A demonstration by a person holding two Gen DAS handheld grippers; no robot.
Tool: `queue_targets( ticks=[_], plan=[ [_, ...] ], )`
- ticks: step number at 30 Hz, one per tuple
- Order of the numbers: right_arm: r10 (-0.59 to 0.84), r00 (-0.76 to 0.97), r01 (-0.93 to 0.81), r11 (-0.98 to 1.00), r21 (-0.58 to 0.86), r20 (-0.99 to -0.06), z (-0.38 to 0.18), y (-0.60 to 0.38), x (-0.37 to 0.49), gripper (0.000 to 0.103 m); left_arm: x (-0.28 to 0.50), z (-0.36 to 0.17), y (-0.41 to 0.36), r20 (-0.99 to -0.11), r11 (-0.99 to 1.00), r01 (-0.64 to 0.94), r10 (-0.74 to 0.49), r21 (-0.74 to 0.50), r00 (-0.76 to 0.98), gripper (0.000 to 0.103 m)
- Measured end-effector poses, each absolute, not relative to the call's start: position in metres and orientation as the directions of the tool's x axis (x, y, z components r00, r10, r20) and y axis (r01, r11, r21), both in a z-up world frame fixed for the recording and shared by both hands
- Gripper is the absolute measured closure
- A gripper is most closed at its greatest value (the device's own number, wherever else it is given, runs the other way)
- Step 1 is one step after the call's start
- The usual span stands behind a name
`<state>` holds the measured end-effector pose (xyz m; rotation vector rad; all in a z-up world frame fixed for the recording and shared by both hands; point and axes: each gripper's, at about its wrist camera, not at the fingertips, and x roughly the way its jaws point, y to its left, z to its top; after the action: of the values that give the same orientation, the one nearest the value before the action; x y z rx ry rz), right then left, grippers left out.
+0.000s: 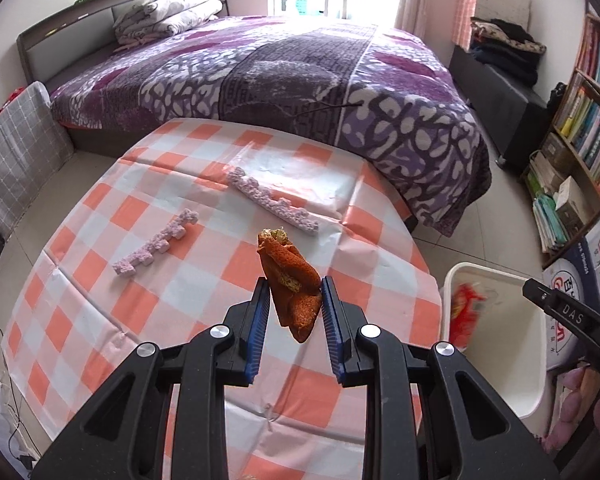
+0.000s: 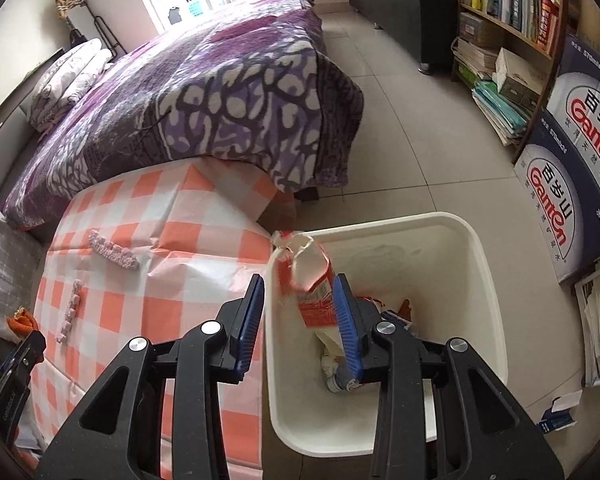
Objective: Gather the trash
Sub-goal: 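Carry the peel and red wrapper to the bin and release both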
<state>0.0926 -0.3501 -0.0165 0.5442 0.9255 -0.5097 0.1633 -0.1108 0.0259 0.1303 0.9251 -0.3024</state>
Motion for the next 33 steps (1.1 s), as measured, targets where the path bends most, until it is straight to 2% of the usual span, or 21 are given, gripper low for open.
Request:
queue_targets(
  ticks=[10, 18, 22, 23, 24, 25, 27, 33],
  plan=[
    [-0.193, 0.461, 0.716, 0.658, 0.234, -0.866, -0.022, -0.397, 0.060, 0.068, 0.138, 0.009, -0.172, -0.829, 0.884, 0.460, -0.319, -0.085, 0.459, 0.076],
    [-0.200, 0.476, 0.780, 0.545, 0.307, -0.856, -0.017, -0.438, 0.029, 0.056, 0.109, -0.008, -0.226, -0.848, 0.792, 0.595, -0.404, -0.137, 0.342, 0.076],
    [-0.195, 0.488, 0.796, 0.499, 0.342, -0.851, -0.017, -0.452, 0.017, 0.047, 0.099, -0.020, -0.246, -0.843, 0.704, 0.656, -0.504, -0.273, 0.190, 0.075],
    [-0.194, 0.490, 0.798, 0.493, 0.347, -0.850, -0.016, -0.454, 0.016, 0.047, 0.097, -0.022, -0.249, -0.837, 0.691, 0.657, -0.521, -0.300, 0.166, 0.068],
    [-0.193, 0.493, 0.798, 0.489, 0.352, -0.849, -0.016, -0.455, 0.014, 0.046, 0.097, -0.024, -0.252, -0.832, 0.682, 0.654, -0.536, -0.327, 0.143, 0.056],
    [-0.192, 0.495, 0.798, 0.485, 0.357, -0.847, -0.016, -0.456, 0.013, 0.044, 0.096, -0.025, -0.254, -0.827, 0.677, 0.649, -0.548, -0.348, 0.128, 0.053],
    [-0.190, 0.504, 0.800, 0.471, 0.372, -0.843, -0.016, -0.459, 0.010, 0.040, 0.095, -0.026, -0.256, -0.820, 0.669, 0.646, -0.560, -0.367, 0.114, 0.051],
    [-0.175, 0.511, 0.803, 0.447, 0.394, -0.842, -0.019, -0.460, 0.011, 0.033, 0.097, -0.028, -0.253, -0.845, 0.704, 0.643, -0.510, -0.301, 0.163, 0.048]
  ],
)
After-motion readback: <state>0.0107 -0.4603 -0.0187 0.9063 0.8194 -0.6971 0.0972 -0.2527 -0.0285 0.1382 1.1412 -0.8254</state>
